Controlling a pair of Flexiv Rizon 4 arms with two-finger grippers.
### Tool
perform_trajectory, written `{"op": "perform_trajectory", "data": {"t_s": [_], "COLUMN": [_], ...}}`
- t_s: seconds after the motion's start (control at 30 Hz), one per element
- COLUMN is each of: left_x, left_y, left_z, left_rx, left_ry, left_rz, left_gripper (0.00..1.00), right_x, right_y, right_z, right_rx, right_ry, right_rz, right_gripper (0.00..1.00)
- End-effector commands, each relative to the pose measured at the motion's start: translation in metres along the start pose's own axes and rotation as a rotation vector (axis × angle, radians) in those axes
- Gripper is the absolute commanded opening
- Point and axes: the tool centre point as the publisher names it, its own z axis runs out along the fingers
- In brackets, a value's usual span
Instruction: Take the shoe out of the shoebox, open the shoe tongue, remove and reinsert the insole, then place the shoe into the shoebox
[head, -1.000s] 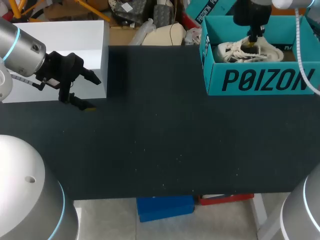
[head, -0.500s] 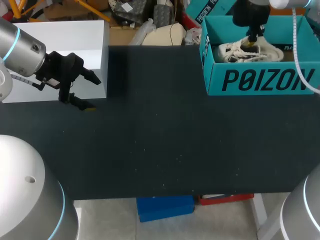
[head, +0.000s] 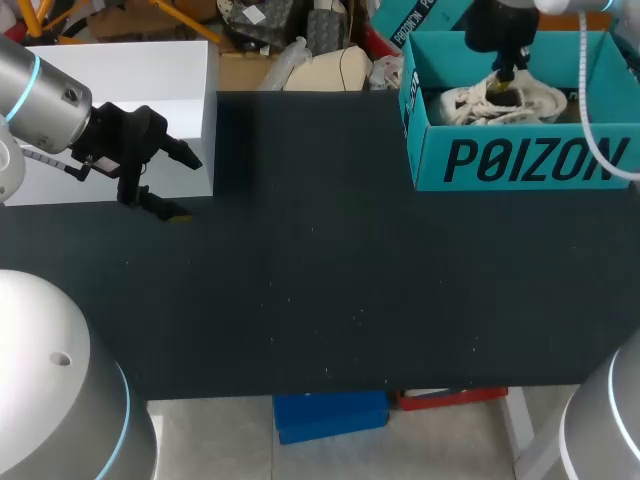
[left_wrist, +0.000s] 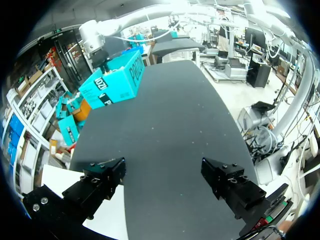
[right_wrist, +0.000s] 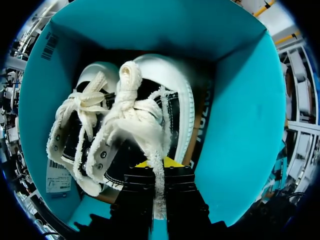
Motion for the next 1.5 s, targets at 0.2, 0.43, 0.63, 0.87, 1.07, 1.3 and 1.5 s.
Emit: {"op": "perform_trajectory", "data": {"t_s": [0.2,0.43,0.63,0.87,1.07,1.3,1.5], "left_x": [0.001,0.001,0.001,0.001,0.001,0.001,0.001], "left_y": [0.001,0.001,0.001,0.001,0.001,0.001,0.001], "left_z": [0.002,0.002,0.002,0.002,0.002,0.002,0.002], "left_rx": [-0.001,-0.001,-0.001,-0.001,-0.001,-0.001,-0.001], "left_ry": [-0.005,-0.005,-0.005,-0.005,-0.005,-0.005,-0.005], "left_rz": [0.001,0.001,0.001,0.001,0.001,0.001,0.001], "left_gripper": [1.0,1.0,1.0,1.0,1.0,1.0,1.0], "right_x": [-0.009,-0.012,-0.012,-0.003,0.009,0.028,0.05], "right_y": [0.005,0.006,0.001,-0.004,-0.006,0.005,0.021], "right_z": [0.005,0.006,0.003,-0.013,-0.042,-0.079,-0.115], "right_rx": [-0.003,0.02,0.04,0.048,0.046,0.063,0.087], "right_ry": [0.024,0.027,0.012,-0.018,-0.093,-0.144,-0.183], "right_rz": [0.003,0.031,0.066,0.142,0.235,0.293,0.314], "right_gripper": [0.0,1.0,1.0,1.0,0.35,0.29,0.33]}}
